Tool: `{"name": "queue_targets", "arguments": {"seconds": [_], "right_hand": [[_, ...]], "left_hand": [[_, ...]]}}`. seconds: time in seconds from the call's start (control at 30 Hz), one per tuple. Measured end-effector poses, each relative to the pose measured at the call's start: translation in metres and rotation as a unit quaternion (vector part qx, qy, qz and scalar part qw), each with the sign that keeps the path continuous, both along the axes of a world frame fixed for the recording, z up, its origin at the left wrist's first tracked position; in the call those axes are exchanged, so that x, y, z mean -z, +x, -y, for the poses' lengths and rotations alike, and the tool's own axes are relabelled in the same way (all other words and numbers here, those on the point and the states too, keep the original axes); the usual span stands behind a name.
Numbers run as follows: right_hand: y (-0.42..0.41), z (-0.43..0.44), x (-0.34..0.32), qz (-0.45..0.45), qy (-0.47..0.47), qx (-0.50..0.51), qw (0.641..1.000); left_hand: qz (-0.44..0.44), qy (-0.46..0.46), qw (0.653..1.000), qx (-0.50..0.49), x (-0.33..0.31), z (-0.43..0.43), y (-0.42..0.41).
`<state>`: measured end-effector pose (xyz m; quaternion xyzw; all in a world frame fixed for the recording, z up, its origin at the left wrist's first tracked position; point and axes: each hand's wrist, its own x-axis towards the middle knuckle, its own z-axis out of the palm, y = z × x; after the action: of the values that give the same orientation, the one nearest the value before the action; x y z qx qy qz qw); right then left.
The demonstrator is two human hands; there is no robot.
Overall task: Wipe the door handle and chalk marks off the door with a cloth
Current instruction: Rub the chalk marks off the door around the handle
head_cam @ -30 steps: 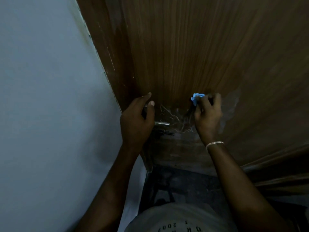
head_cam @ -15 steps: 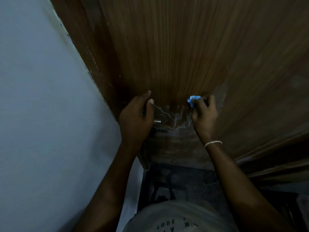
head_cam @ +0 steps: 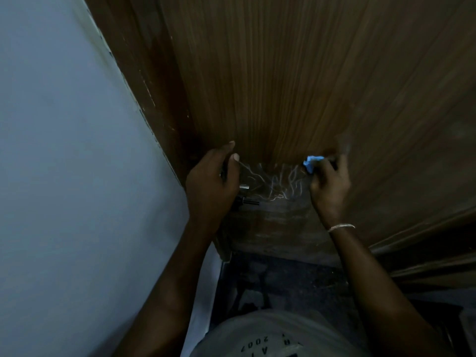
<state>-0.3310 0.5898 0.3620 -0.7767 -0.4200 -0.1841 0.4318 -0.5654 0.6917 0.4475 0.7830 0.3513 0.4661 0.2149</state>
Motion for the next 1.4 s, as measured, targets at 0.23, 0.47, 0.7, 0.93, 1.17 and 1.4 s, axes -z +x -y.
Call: {"name": "queue_targets", "arguments": {"seconds": [0.23, 0.47, 0.7, 0.93, 1.17, 1.4], "right_hand": [[0.014, -0.005, -0.051, -0.004, 0.160, 0.072, 0.984], [0.006, 0.010, -0.007, -0.054, 0.049, 0.065, 0.995], [0.015, 0.006, -0.024, -0.081, 0.140, 0.106, 0.981], [0.001, 0.017, 0.032, -0.054, -0.056, 0.027, 0.997], [0.023, 0.008, 0.020, -0.059, 0.053, 0.049, 0.996], [0.016, 0.024, 0.070, -0.047, -0.123, -0.026, 0.991]], "left_hand": [[0.000, -0.003, 1.000, 0.006, -0.002, 0.004, 0.004], [0.000, -0.008, 1.000, 0.013, 0.004, 0.006, 0.005], [-0.005, -0.019, 1.000, 0.000, 0.007, 0.007, 0.000], [-0.012, -0.021, 1.000, 0.004, 0.008, 0.013, 0.005], [-0.009, -0.030, 0.999, -0.006, 0.011, 0.012, 0.003], [-0.010, -0.028, 1.000, -0.007, 0.016, 0.014, 0.007]]}}
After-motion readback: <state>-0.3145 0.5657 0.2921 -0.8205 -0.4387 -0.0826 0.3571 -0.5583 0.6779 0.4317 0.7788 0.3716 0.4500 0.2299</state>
